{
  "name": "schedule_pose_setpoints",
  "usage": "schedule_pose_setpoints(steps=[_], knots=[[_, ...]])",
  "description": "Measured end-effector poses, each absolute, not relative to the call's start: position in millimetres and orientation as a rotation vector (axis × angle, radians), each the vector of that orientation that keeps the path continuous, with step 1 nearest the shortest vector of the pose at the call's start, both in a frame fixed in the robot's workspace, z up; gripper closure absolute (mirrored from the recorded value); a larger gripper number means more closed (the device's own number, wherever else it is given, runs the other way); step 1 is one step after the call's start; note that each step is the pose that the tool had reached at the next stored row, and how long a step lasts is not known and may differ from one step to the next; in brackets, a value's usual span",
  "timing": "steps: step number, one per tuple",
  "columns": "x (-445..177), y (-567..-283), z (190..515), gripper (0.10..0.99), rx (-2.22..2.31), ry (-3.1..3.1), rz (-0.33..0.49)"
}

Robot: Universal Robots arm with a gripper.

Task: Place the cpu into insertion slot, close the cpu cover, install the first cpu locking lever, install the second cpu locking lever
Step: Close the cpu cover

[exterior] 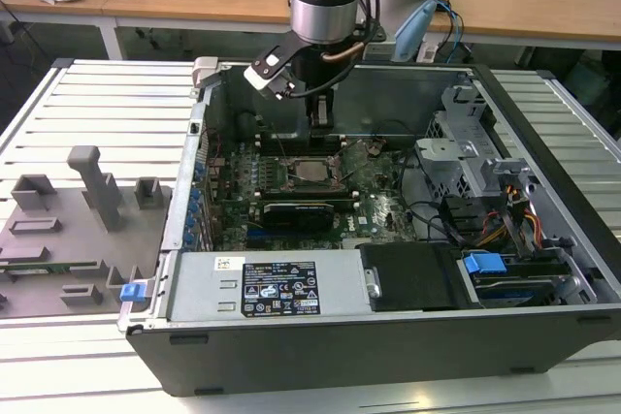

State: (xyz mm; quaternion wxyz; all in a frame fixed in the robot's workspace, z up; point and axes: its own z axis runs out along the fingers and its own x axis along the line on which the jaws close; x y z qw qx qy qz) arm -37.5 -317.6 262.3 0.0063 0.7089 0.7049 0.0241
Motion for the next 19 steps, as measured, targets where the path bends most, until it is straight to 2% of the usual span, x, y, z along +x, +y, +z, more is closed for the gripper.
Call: schedule_pose_setpoints(steps=[19], knots=[[-22, -318, 269, 0.980, 2.219, 2.206, 0.074]])
